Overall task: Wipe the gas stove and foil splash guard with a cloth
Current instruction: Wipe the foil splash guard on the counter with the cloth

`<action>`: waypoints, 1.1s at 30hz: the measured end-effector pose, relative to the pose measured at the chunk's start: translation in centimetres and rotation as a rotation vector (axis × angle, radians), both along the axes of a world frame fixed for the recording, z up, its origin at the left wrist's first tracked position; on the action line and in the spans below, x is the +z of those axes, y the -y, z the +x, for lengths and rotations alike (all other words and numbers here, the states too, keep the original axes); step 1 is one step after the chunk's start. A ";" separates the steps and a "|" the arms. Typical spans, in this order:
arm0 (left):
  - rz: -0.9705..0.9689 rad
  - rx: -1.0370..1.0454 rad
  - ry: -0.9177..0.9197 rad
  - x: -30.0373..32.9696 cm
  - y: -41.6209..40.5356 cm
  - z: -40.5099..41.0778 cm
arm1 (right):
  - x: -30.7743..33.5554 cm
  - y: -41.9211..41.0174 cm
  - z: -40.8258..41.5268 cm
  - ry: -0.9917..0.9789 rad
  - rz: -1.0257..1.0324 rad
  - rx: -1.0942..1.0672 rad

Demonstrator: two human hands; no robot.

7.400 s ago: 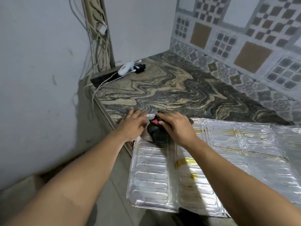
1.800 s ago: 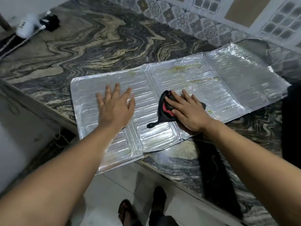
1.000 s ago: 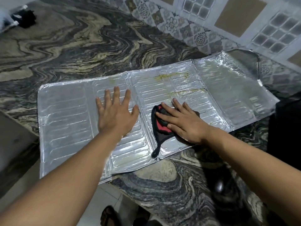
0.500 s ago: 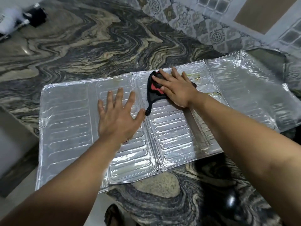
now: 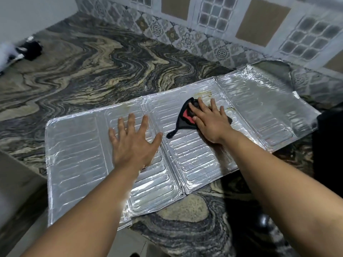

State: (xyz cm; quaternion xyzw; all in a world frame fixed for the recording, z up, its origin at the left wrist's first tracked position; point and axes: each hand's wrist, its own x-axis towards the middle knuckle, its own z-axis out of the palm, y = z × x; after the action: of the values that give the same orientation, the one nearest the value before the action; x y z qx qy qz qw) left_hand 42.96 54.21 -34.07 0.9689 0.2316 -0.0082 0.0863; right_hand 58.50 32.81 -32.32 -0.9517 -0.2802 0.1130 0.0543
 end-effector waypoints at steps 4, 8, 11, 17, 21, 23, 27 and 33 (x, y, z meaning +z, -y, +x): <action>0.012 -0.013 0.015 0.1 0.0 -0.1 | 0.1 3.4 -4.3 -0.006 -0.009 -0.002; -0.018 -0.014 0.005 0.3 0.1 0.0 | 0.2 6.2 -7.8 -0.020 -0.029 -0.041; 0.079 -0.063 -0.109 1.1 0.4 0.4 | 0.4 7.2 -9.5 -0.031 -0.042 -0.080; -0.050 -0.118 -0.154 2.6 3.3 2.8 | 0.9 8.6 -10.1 -0.064 -0.065 -0.029; -0.116 -0.097 -0.052 0.8 4.9 2.5 | 1.3 10.3 -8.3 -0.080 -0.100 0.105; -0.081 -0.088 0.002 0.2 4.9 2.0 | 1.5 11.0 -7.2 -0.073 -0.116 0.170; -0.054 -0.074 0.022 -0.2 5.1 2.3 | 1.5 11.6 -4.3 -0.045 -0.138 0.303; -0.027 -0.051 0.010 -0.4 5.3 2.5 | 0.9 8.8 1.6 0.006 -0.082 0.460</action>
State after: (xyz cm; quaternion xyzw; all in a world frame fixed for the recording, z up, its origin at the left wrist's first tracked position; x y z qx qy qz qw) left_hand 45.42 48.93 -34.45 0.9733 0.2061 -0.0089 0.1005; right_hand 60.13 24.02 -31.47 -0.8646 -0.4850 0.1307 -0.0125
